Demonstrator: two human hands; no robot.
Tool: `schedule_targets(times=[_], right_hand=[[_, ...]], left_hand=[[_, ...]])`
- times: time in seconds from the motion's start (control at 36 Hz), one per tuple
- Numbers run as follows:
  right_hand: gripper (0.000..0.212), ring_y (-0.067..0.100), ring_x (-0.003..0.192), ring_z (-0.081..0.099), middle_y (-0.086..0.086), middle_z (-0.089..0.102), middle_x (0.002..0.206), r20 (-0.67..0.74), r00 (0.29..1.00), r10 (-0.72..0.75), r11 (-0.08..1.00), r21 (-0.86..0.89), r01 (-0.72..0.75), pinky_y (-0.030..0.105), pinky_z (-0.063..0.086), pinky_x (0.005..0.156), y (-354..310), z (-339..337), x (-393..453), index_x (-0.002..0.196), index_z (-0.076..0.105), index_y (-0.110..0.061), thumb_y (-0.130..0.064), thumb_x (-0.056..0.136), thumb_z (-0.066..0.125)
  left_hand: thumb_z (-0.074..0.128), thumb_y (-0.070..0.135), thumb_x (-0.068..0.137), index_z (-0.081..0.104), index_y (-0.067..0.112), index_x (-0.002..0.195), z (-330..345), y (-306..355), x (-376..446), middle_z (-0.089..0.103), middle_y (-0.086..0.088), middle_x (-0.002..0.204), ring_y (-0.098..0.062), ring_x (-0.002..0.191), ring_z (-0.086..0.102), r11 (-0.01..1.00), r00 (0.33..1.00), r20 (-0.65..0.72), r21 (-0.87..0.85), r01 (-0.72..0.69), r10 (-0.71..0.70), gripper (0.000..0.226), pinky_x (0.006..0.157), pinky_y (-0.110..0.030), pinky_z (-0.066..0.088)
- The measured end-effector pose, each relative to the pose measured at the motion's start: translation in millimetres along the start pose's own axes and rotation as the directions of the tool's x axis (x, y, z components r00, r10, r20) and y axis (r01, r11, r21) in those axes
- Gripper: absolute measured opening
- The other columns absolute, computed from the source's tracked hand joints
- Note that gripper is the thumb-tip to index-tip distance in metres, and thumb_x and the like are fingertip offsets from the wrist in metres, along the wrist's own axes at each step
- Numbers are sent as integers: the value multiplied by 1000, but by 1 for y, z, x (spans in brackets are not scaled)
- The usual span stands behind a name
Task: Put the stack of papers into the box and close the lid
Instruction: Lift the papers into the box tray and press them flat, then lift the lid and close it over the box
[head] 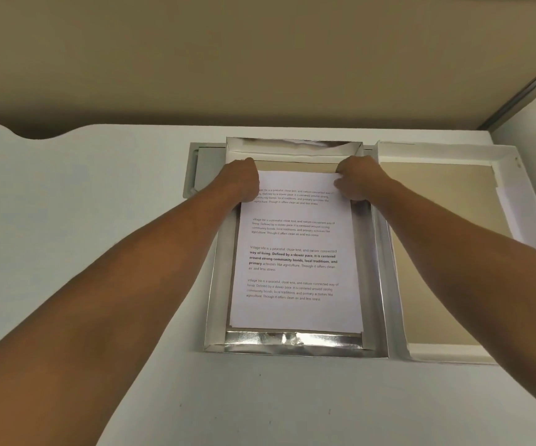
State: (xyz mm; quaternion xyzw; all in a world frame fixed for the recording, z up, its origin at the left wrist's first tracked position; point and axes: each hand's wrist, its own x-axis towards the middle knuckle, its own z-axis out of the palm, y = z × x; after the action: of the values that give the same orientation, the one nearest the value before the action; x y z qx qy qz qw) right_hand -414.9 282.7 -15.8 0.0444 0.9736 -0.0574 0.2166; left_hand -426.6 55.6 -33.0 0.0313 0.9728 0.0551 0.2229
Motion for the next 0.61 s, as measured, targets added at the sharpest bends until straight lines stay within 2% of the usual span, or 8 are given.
schedule_targets(times=[0.14, 0.22, 0.31, 0.39, 0.5, 0.61], right_hand=[[36, 36, 115, 59, 19, 63, 125, -33, 999, 0, 1000, -31, -1, 34, 49, 90, 0, 3, -3, 122, 62, 0, -24, 100, 45], [36, 38, 112, 60, 22, 64, 121, -139, 990, 24, 1000, -11, -26, 35, 48, 82, -3, 2, -10, 122, 59, -1, -26, 100, 47], [33, 40, 112, 61, 23, 65, 119, -294, 955, 48, 995, 98, -20, 37, 49, 85, 3, 0, -24, 123, 59, -3, -25, 99, 50], [35, 39, 112, 62, 21, 67, 121, -353, 929, 110, 977, 212, -35, 37, 49, 89, 20, 1, -44, 125, 61, -5, -24, 97, 51], [32, 39, 102, 63, 21, 67, 112, -347, 921, 175, 961, 263, -84, 32, 41, 73, 47, 16, -77, 117, 64, -1, -22, 95, 53], [37, 37, 102, 63, 18, 66, 112, -246, 943, 222, 951, 266, -154, 30, 38, 72, 64, 37, -109, 119, 60, -3, -31, 95, 57]], left_hand=[[51, 18, 100, 42, 1, 137, 5, -1, -2, 58, -20, 131, -35, 116, 58, 998, 1000, -22, -66, 19, -21, 42, 78, -34, 42], [49, 23, 100, 40, 2, 138, 6, 0, -7, 58, -19, 132, -35, 116, 58, 990, 997, -27, -129, 63, -67, 44, 77, -34, 41], [50, 30, 100, 38, 4, 141, 5, 4, -16, 57, -17, 134, -36, 120, 56, 976, 992, -47, -193, 105, -116, 50, 83, -36, 45], [49, 33, 100, 31, 4, 147, 3, 8, -32, 51, -20, 139, -38, 126, 52, 969, 985, -99, -218, 116, -140, 57, 94, -42, 48], [46, 34, 102, 30, 4, 147, 6, 15, -58, 44, -21, 141, -41, 124, 52, 972, 977, -176, -220, 77, -117, 56, 91, -46, 48], [45, 35, 101, 30, 5, 148, 11, 22, -84, 48, -20, 136, -39, 120, 53, 977, 960, -266, -210, 30, -87, 58, 89, -48, 52]])
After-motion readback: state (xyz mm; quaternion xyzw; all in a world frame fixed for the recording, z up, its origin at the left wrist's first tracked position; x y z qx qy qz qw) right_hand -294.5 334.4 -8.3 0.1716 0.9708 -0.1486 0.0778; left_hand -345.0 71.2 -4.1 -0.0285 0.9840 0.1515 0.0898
